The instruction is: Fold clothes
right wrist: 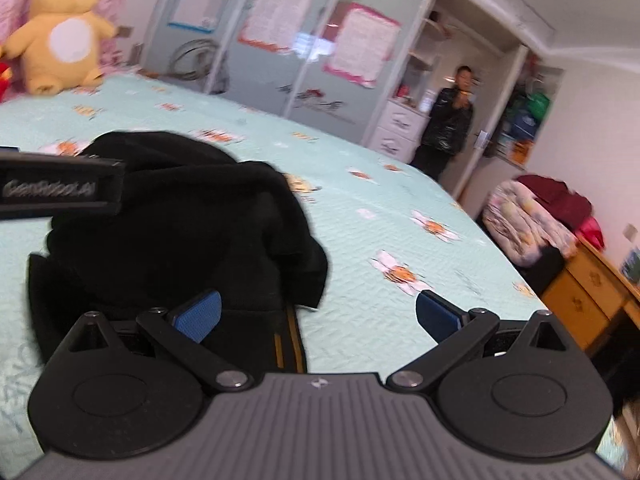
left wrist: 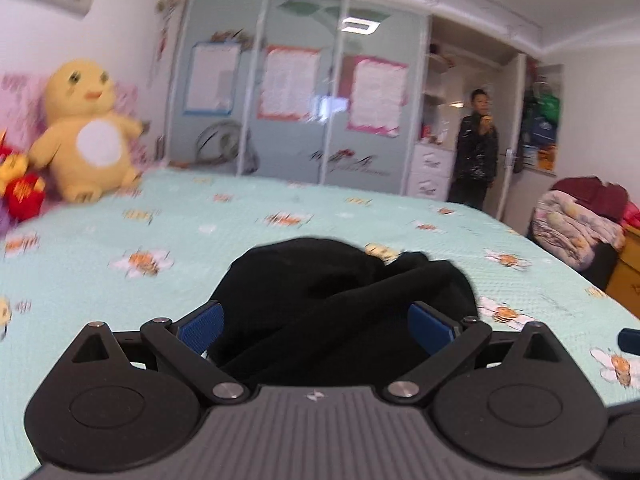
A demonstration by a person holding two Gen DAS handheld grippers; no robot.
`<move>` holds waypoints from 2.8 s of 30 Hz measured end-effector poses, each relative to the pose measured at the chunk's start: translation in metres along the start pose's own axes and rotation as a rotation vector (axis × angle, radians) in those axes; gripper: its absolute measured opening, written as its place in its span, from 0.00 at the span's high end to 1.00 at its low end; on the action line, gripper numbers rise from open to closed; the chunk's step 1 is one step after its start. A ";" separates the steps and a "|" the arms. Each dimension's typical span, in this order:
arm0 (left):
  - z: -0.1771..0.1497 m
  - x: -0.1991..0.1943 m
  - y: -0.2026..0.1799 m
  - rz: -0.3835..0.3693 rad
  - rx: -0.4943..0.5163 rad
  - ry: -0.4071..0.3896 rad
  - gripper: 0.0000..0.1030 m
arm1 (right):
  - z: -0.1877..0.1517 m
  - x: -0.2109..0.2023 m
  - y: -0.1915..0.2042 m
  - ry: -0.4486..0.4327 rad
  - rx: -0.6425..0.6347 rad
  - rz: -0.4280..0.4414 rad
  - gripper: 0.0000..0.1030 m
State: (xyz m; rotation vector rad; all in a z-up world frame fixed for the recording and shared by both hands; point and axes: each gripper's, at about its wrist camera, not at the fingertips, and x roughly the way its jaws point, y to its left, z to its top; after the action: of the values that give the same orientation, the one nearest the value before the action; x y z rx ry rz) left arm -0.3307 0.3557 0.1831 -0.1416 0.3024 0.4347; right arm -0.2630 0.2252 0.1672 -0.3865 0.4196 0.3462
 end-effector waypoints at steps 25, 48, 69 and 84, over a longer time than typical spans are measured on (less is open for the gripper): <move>-0.006 0.019 0.010 -0.025 -0.031 0.047 0.01 | -0.005 0.002 0.008 -0.018 0.012 0.064 0.01; -0.006 0.023 0.010 -0.106 -0.075 0.065 0.01 | -0.003 0.000 0.003 -0.015 0.060 0.057 0.01; -0.015 0.049 0.051 -0.058 -0.219 0.155 0.01 | -0.018 0.035 -0.007 0.056 0.123 0.114 0.01; -0.046 0.068 0.140 0.079 -0.644 0.149 0.00 | 0.008 0.089 -0.039 -0.028 0.282 0.359 0.01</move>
State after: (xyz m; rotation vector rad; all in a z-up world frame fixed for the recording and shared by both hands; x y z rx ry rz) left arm -0.3448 0.4989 0.1086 -0.7960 0.3065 0.5903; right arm -0.1686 0.2161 0.1444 -0.0285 0.5038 0.6316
